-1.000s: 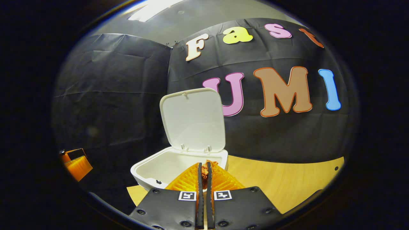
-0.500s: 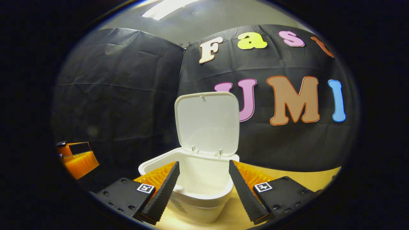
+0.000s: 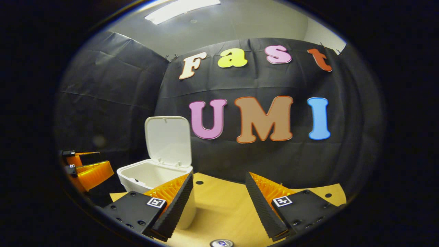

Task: Press the lid of the desktop garbage bin to open it, pick up the crumpled paper on the desktop and throw it into the bin, then pick up the pop can on the desktop and drop it into the bin, and finally close the garbage bin lid.

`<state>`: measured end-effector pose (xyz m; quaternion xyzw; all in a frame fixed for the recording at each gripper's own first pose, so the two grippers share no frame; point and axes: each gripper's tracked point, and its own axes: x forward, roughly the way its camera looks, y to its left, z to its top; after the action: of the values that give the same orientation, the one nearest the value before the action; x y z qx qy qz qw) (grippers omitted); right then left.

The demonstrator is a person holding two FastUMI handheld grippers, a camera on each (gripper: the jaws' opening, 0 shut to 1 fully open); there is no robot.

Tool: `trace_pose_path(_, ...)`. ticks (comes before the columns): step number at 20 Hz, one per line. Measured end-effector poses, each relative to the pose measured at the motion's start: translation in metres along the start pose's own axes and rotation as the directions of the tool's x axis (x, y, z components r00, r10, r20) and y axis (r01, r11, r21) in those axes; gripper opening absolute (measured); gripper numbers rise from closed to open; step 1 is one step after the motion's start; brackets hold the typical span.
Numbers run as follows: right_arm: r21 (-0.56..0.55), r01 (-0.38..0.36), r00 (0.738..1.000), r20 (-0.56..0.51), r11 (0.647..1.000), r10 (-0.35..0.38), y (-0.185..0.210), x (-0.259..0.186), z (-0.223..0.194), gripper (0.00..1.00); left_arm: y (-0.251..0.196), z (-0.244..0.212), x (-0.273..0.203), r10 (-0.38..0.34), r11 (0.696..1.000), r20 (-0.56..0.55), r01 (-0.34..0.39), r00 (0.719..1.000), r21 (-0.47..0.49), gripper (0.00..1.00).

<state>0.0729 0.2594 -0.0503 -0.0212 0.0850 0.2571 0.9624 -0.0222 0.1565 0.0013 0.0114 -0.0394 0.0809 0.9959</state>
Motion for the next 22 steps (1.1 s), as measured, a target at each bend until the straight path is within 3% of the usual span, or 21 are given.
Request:
trace_pose_path(4, 0.04, 0.14, 0.99, -0.007, 0.989, -0.14, -0.073, -0.035, -0.006, 0.97, -0.054, 0.002, 0.015, -0.099, 0.995, 0.011, 0.099, 0.995, -0.012, 0.93)
trace_pose_path(10, 0.088, 0.313, 0.95, -0.027, 0.946, -0.312, -0.157, -0.093, -0.017, 0.96, -0.128, -0.002, 0.028, -0.236, 0.971, 0.008, 0.236, 0.972, -0.026, 0.91)
trace_pose_path(15, 0.104, 0.405, 0.914, -0.059, 0.908, -0.401, -0.196, -0.134, -0.032, 0.97, -0.171, -0.034, 0.037, -0.308, 0.95, -0.063, 0.304, 0.949, -0.067, 0.91)
trace_pose_path(22, 0.088, 0.486, 0.871, -0.13, 0.87, -0.474, -0.223, -0.173, -0.061, 0.97, -0.197, -0.12, 0.04, -0.337, 0.941, -0.234, 0.327, 0.912, -0.08, 0.92)
